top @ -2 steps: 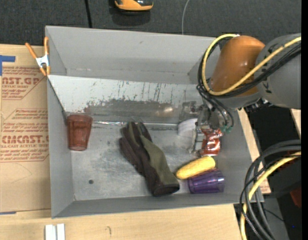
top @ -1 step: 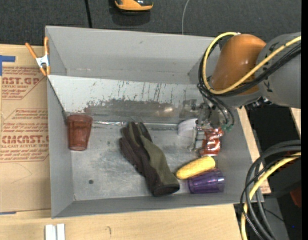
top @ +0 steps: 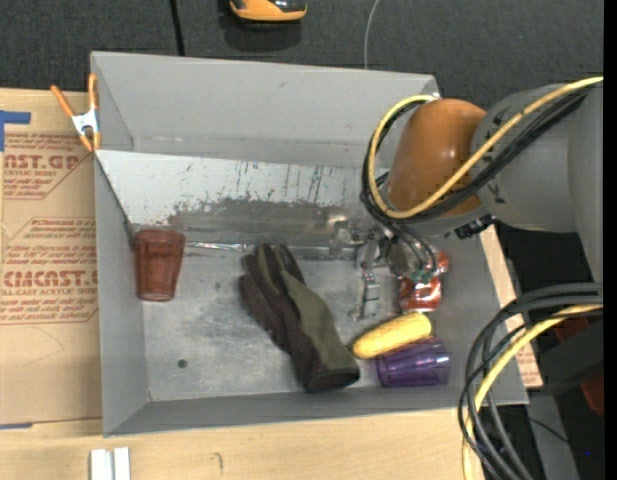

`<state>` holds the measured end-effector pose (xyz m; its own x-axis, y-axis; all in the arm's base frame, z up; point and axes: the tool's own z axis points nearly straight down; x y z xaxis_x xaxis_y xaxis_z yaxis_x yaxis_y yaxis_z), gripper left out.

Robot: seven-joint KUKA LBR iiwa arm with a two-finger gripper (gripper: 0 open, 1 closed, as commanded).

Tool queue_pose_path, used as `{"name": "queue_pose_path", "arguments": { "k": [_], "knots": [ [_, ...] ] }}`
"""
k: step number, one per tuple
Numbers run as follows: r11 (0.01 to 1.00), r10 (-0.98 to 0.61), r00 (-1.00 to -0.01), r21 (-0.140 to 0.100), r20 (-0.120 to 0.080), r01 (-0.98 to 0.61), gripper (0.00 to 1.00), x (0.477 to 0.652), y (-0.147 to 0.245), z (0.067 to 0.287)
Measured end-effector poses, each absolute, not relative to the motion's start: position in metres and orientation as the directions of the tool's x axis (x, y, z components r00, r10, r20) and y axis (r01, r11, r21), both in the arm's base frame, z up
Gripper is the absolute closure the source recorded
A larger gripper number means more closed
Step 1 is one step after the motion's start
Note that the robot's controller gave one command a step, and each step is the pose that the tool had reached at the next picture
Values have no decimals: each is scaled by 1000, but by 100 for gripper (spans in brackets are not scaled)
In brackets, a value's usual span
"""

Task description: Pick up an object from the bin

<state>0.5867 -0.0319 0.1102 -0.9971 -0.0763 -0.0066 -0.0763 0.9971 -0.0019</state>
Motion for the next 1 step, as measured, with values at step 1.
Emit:
{"name": "queue_pose_path", "arguments": {
  "k": [1],
  "knots": [
    [981,-195,-981,0,-2,-195,0,575,-6,74]
  ]
}}
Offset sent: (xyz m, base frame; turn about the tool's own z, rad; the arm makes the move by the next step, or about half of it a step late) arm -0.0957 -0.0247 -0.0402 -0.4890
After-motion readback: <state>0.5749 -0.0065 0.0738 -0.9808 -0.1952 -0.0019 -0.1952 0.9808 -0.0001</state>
